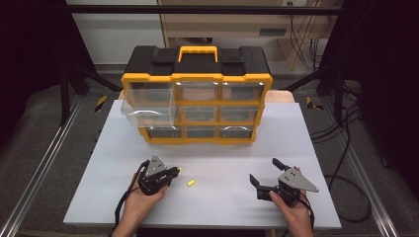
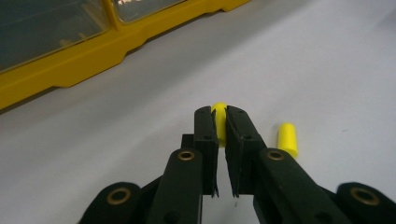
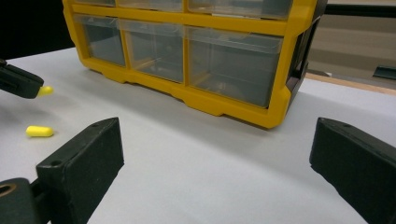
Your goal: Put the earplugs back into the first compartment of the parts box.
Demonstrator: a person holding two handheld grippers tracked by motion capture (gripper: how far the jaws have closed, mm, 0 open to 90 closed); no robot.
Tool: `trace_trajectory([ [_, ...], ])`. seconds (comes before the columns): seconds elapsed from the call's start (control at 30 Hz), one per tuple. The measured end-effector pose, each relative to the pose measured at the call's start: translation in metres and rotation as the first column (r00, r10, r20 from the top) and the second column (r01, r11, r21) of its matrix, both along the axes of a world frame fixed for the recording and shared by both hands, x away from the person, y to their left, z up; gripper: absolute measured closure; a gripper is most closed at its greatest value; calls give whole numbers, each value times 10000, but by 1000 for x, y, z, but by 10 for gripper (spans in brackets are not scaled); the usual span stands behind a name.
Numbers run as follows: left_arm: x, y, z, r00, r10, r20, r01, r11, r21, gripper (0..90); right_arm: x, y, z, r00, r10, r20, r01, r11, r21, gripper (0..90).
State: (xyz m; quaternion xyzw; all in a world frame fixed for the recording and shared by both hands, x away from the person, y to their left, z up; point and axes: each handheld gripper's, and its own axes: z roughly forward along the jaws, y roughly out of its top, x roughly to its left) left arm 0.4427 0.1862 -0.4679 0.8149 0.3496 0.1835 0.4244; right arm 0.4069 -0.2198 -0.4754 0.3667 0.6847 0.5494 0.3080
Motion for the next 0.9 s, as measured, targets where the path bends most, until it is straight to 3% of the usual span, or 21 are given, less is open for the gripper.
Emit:
trace_trajectory([
  [0.47,1,21,10,9982,483,343,-465,9976,-506,834,-3,-1,3,9989,305,368,-307,9995,51,48],
  [0.77,2,32,15,9964,739,405,-703,9939,-850,835,-6,-14,4,9986,30,532,-37,9999,127,40],
  [0.9,2,35,18,9957,794,481,-747,9929,-926,835,-5,-16,4,9988,-81,474,63,9993,377,40],
])
